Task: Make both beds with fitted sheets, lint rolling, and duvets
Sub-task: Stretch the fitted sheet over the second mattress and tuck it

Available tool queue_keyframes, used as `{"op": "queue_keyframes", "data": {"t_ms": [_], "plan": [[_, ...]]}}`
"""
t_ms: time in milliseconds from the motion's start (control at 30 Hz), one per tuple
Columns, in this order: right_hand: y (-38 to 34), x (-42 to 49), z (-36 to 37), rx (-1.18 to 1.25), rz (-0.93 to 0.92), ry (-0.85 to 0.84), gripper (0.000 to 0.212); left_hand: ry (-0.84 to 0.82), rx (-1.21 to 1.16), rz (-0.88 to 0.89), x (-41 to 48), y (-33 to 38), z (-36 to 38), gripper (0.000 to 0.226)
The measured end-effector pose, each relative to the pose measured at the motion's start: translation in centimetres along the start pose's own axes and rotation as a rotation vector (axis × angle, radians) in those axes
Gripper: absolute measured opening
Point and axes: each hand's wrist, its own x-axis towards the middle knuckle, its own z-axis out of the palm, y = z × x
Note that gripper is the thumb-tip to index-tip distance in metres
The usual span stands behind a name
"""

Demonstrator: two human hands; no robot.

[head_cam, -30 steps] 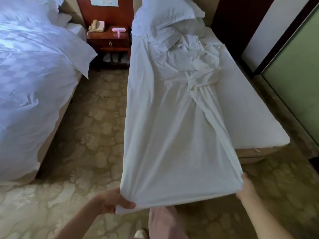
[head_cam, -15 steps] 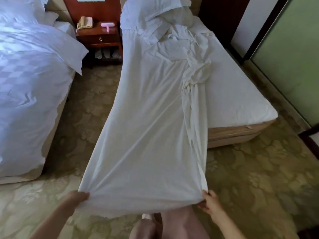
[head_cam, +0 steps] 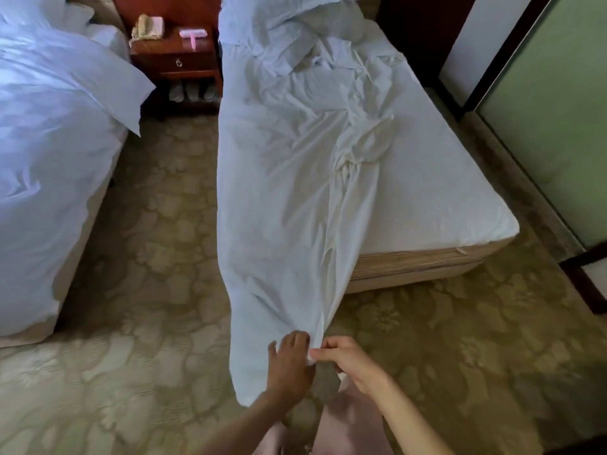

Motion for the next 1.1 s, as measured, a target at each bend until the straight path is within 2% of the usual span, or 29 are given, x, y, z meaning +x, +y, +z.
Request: {"op": "queue_keyframes", "data": {"t_ms": [33, 67, 133, 167, 267, 333, 400, 433, 533, 600, 700, 800, 900, 1000, 1100], "plan": [[-0.5, 0.2, -0.5, -0.009, 0.006, -0.041, 0.011, 0.067, -0.056, -0.019, 0.8, 0.3, 0.2, 0.025], [-1.1, 0.4, -1.3, -0.032, 0.014, -0.07, 0.018, 0.106, -0.151, -0.022, 1.6, 0.3, 0.3, 0.017], [-2.2, 1.4, -3.1, -0.07, 0.035, -0.09, 0.019, 0.072, -0.272, 0.034, 2.7, 0.2, 0.1, 0.021], [-3.0, 2.3, -3.9, -0.062, 0.038, -0.045, 0.014, 0.079, -0.295, 0.09, 3.1, 0.1, 0.2, 0.024], [-6.3, 5.2, -5.3, 0.007, -0.01, 0.29, 0.015, 0.08, -0.244, 0.186, 3.4, -0.3, 0.6, 0.046], [-9.0, 7.6, -6.1, -0.132, -0.107, 0.395, 0.02, 0.015, -0.185, 0.181, 3.3, -0.4, 1.5, 0.039], [-11.3, 10.4, -6.7, -0.353, -0.159, 0.325, 0.027, -0.054, -0.13, 0.128, 2.9, -0.3, 2.3, 0.02], [-12.1, 11.9, -6.9, -0.449, -0.148, 0.262, 0.033, -0.054, -0.125, 0.115, 2.6, 0.0, 2.7, 0.018], [-12.9, 15.6, -6.9, -0.68, -0.031, 0.072, 0.045, 0.034, -0.124, 0.115, 2.0, 1.2, 2.8, 0.019], [-13.2, 16.5, -6.7, -0.728, 0.082, 0.017, 0.045, 0.098, -0.119, 0.151, 1.8, 2.2, 2.0, 0.016], [-13.2, 17.9, -7.0, -0.343, 0.231, 0.058, 0.038, 0.144, -0.105, 0.169, 1.7, 3.1, 0.6, 0.015], [-12.9, 19.8, -8.6, -0.126, 0.272, 0.185, 0.044, 0.173, -0.074, 0.16, 1.6, 3.7, 0.4, 0.023], [-13.7, 20.8, -9.6, 0.122, 0.319, 0.176, 0.036, 0.173, 0.011, 0.14, 1.3, 4.2, 1.1, 0.016], [-15.4, 20.4, -10.7, 0.288, 0.324, 0.212, 0.038, 0.146, 0.047, 0.122, 1.1, 4.3, 1.9, 0.022], [-17.2, 20.2, -12.7, 0.462, 0.236, 0.229, 0.047, 0.135, 0.042, 0.096, 0.6, 4.1, 2.5, 0.026]]}}
